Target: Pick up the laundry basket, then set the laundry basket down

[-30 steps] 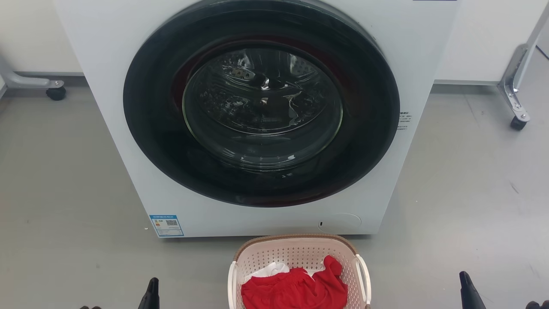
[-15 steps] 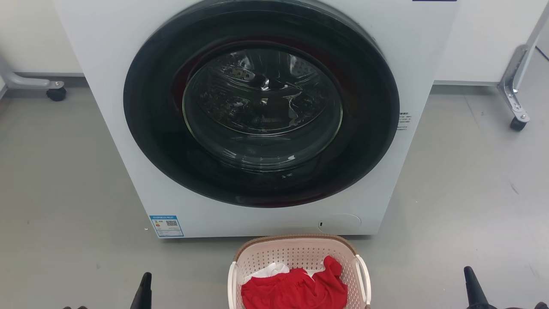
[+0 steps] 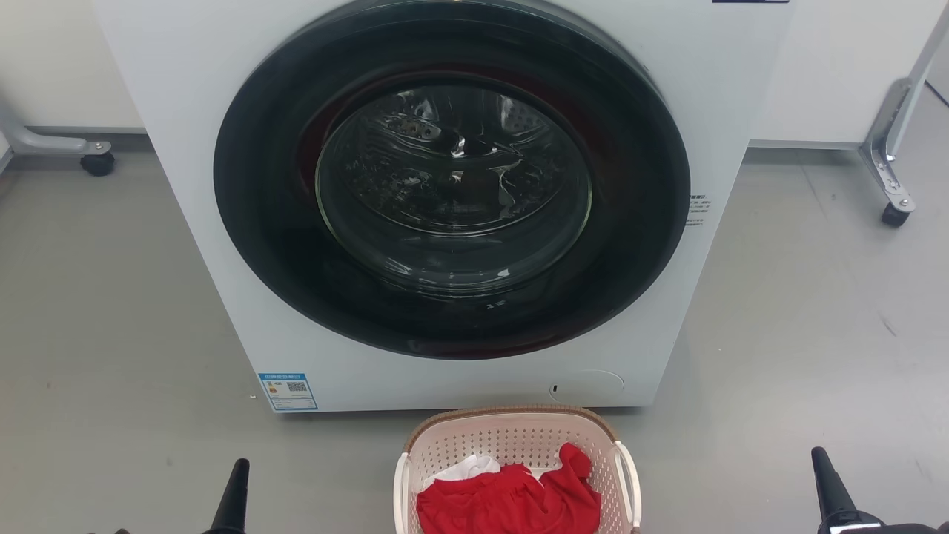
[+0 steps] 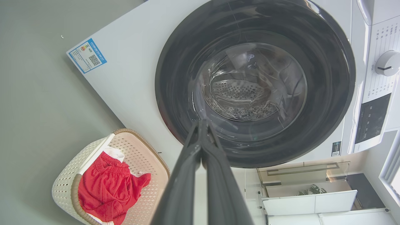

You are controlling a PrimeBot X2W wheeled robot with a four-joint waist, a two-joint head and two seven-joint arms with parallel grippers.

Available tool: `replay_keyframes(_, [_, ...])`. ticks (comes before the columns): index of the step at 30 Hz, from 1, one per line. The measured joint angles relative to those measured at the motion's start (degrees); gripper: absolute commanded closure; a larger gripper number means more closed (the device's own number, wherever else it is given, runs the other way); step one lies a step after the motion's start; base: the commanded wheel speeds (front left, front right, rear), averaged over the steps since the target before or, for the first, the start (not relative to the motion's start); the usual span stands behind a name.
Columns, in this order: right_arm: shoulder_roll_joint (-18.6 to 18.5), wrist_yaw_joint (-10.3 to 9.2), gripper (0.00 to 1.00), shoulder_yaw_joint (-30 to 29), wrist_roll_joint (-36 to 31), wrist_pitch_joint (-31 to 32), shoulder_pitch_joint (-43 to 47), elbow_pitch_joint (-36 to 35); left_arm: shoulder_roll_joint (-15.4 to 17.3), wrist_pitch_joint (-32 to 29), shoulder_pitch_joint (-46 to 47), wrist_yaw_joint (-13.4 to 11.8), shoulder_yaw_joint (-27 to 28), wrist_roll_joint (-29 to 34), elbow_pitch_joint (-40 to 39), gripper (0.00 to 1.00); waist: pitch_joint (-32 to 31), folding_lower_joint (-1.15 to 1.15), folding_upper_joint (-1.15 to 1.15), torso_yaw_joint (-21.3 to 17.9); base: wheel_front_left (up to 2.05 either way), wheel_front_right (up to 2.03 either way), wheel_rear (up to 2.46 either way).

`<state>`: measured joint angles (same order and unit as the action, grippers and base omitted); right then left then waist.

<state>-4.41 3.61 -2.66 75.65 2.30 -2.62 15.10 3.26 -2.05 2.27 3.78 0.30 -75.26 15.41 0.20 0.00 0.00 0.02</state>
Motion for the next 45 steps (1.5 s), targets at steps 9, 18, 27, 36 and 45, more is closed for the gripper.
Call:
replay_keyframes(9, [0.9, 1.25, 1.0, -2.0, 6.5, 1.7, -0.7, 0.3, -0.2, -1.9, 1.1, 1.4, 2.0, -6.8, 0.2, 1.0, -0.1, 0.0, 0.0, 0.0, 0.0, 0.0, 0.0])
replay_keyframes(18, [1.6, 2.53, 1.0, -4.1, 13.1, 3.5, -1.7, 0.7, -0.6, -3.6, 1.6, 2.8, 4.1, -13.5, 0.4, 1.0, -0.1, 0.0, 0.0, 0.0, 0.0, 0.0, 0.0])
replay_keyframes(27, [1.9, 2.98, 1.0, -5.0, 15.8, 4.2, -2.4, 0.9, -0.8, -4.4, 2.2, 3.3, 4.9, -16.4, 0.5, 1.0, -0.2, 0.0, 0.0, 0.0, 0.0, 0.0, 0.0])
replay_keyframes(36, [1.9, 2.98, 1.0, -5.0, 15.8, 4.2, -2.5, 0.9, -0.8, -4.4, 2.2, 3.3, 4.9, -16.4, 0.5, 1.0, -0.2, 0.0, 0.0, 0.0, 0.0, 0.0, 0.0])
replay_keyframes(45, [1.9, 2.98, 1.0, -5.0, 15.8, 4.2, -2.5, 0.9, -0.8, -4.4, 2.2, 3.3, 4.9, -16.4, 0.5, 1.0, -0.2, 0.0, 0.0, 0.0, 0.0, 0.0, 0.0])
